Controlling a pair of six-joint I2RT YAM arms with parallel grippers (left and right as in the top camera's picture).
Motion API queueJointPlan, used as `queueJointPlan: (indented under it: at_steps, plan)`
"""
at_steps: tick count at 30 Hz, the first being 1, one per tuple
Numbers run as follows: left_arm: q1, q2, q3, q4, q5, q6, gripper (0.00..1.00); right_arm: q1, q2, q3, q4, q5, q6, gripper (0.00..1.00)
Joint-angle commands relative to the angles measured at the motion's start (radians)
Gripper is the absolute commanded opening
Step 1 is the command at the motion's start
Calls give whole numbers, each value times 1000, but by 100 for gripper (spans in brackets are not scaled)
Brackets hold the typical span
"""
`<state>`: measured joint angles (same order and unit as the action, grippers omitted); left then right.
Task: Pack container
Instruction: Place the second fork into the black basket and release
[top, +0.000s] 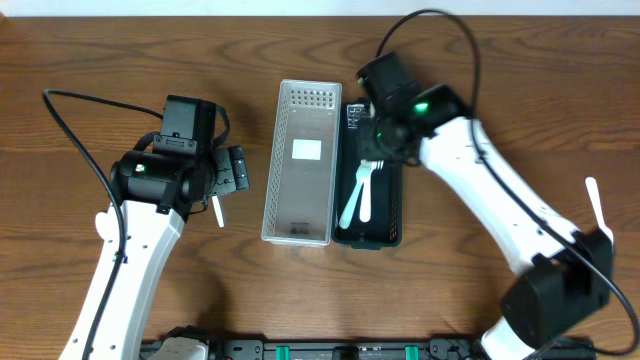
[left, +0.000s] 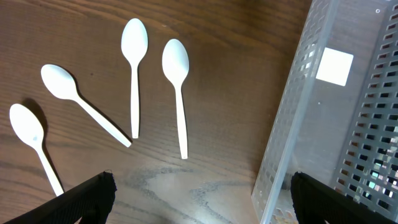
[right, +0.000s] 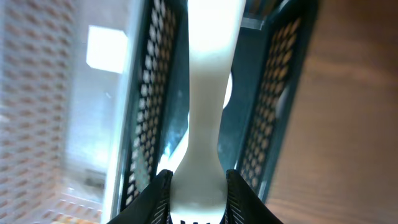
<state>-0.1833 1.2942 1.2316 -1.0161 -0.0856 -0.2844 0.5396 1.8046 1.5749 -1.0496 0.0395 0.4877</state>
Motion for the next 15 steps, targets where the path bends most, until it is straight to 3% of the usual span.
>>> queueJointPlan:
  at_steps: [1, 10, 13, 15]
  plan:
    - [3, 6, 16, -5, -9, -2, 92, 19, 55, -39, -2, 22, 71, 25]
    - [3, 6, 16, -5, -9, -2, 92, 23, 153, -59, -7, -14, 64, 30]
    - [3, 6, 16, -5, -9, -2, 92, 23, 153, -59, -8, -14, 64, 53]
    - [3, 6, 16, -4, -9, -2, 92, 23, 153, -59, -7, -14, 64, 60]
